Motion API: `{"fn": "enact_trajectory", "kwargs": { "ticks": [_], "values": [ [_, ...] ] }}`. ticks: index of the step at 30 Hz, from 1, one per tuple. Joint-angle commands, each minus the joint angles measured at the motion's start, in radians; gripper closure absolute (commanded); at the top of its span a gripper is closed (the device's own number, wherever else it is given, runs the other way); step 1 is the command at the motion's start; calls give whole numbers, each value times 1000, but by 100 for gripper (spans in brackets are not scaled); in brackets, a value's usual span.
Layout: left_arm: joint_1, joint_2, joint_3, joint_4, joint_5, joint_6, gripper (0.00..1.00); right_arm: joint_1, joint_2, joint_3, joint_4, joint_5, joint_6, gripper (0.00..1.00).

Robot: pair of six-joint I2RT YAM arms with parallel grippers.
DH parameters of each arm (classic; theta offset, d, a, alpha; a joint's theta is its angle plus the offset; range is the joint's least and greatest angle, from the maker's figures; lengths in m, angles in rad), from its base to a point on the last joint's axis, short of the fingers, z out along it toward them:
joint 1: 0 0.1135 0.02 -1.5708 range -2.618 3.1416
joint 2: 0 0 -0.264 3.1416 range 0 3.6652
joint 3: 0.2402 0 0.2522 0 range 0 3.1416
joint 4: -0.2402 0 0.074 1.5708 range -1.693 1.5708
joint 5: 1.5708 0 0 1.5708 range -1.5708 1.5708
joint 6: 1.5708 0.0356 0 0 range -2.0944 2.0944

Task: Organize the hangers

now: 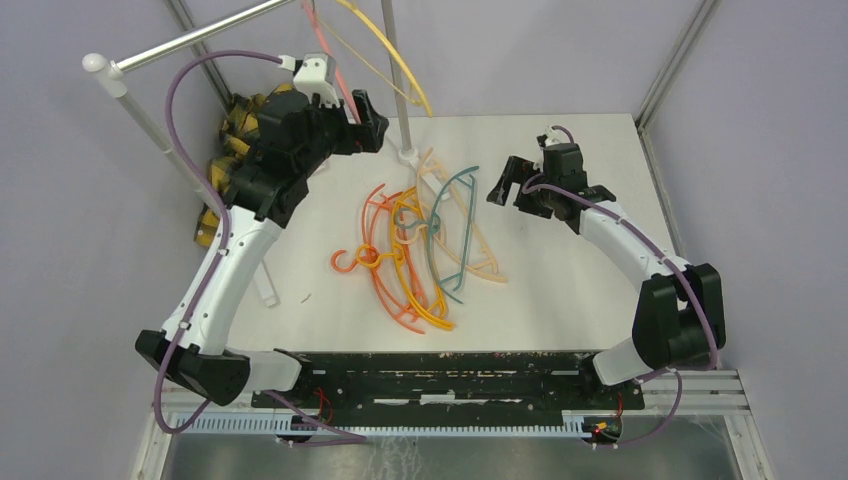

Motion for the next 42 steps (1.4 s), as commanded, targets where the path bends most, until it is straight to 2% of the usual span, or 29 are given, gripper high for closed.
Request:
{"fn": "enact_trajectory", "kwargs": {
  "ticks": [1,7,13,18,29,37,42],
  "values": [
    [2,-83,-110,41,45,48,1,26,27,47,33,-21,-29,2],
    [2,-292,-362,34,104,-11,1,123,128,104,39,-2,-36,7],
    [3,-389,-574,21,120,-71,6,217,271,227,40,6,-23,14],
    [2,-417,-713,71,166,-133,11,233,395,327,72,8,25,28],
    [0,-448,-779,105,210,-170,13,235,624,492,113,12,126,41],
    [2,-463,-797,100,221,-174,15,245,687,528,136,51,161,46],
    [1,-479,-817,101,235,-182,16,249,704,521,162,65,176,59]
  ]
}}
